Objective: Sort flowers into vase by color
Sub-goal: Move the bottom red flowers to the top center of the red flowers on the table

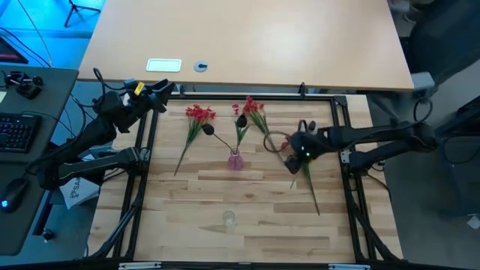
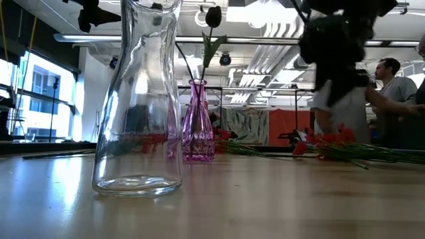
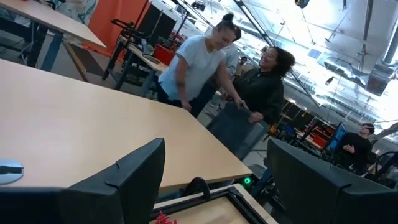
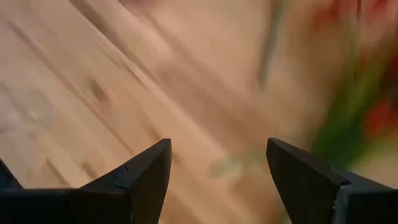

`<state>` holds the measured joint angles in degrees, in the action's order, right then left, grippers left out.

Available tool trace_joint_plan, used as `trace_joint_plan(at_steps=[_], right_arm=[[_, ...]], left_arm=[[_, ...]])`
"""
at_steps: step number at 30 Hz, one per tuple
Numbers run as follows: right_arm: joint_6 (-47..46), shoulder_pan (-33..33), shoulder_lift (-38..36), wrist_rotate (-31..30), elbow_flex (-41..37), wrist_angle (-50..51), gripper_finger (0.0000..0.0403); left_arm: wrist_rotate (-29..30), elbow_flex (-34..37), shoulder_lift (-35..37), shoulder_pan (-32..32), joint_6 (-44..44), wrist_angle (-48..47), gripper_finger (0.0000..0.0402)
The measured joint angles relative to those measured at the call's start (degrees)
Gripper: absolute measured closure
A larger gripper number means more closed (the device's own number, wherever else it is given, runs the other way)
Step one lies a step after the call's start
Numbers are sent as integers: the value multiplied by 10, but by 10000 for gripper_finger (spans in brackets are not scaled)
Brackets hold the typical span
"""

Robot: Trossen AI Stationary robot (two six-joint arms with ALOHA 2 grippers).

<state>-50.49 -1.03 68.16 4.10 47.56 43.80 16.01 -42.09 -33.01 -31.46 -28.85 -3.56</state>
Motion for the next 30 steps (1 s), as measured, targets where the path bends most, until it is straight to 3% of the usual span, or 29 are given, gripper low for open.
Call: trace_joint_plan(at_steps=[7, 14, 23, 26, 30], right_arm=[[-289, 71, 0, 33, -65, -5, 144], [-458, 91, 15, -34, -84, -55, 145], [-524, 80, 91, -15, -84, -80, 205], [-493, 80, 90, -4, -83, -125, 227], [-450, 77, 65, 28, -82, -114, 247]], left_arm=[[0, 0, 0, 0, -15, 8, 131], [-28, 0, 0, 0, -4, 8, 131], [-139, 0, 4, 0, 50, 8, 131], [-161, 0, 4, 0, 65, 8, 131], [-175, 0, 4, 0, 69, 6, 131]])
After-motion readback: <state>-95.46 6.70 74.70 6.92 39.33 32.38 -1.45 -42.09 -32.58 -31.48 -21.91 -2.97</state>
